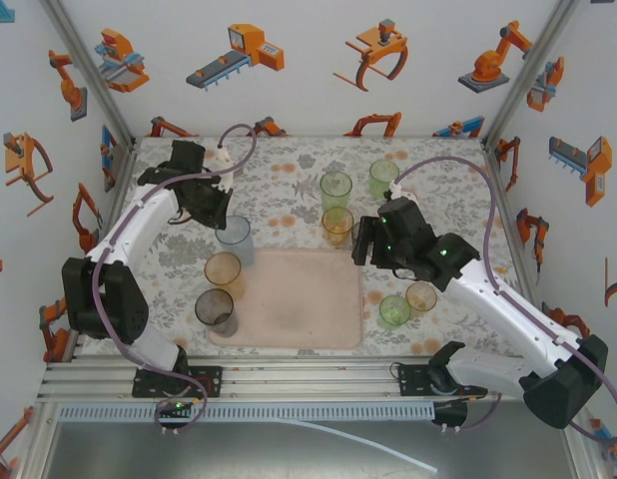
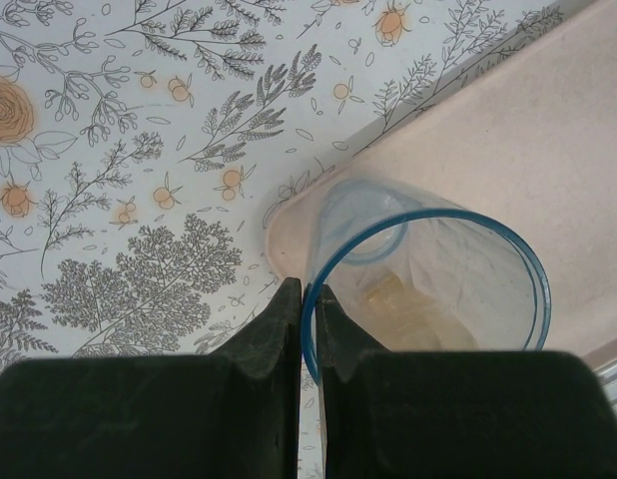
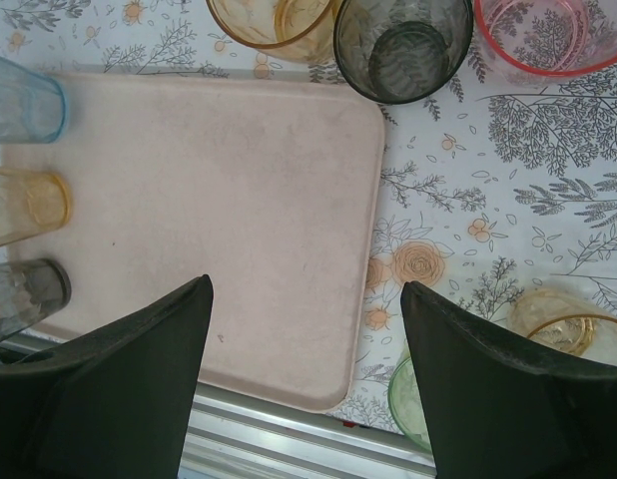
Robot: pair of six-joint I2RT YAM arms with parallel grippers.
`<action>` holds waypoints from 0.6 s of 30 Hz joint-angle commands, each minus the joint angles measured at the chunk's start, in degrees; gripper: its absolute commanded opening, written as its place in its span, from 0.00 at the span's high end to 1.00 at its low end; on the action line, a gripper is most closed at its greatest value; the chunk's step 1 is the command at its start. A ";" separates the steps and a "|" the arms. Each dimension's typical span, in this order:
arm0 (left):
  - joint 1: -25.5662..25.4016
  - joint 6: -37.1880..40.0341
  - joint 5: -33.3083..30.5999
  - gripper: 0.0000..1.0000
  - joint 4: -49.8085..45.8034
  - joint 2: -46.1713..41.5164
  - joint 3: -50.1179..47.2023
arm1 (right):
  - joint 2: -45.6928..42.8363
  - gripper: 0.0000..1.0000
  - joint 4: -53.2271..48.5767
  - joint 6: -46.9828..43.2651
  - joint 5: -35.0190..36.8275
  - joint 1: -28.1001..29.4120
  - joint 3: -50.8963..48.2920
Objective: Place the glasses into the tray
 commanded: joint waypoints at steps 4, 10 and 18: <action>0.35 2.04 0.86 0.96 2.06 -1.53 -1.65 | -1.81 0.31 -0.15 -0.05 1.17 0.33 0.48; 0.62 1.95 1.40 0.96 2.39 -1.58 -2.36 | -1.77 0.31 -0.79 -0.12 1.53 0.31 1.04; 0.73 2.30 1.25 0.95 2.65 -1.96 -2.96 | -1.07 0.31 -0.36 -0.18 1.27 0.33 1.04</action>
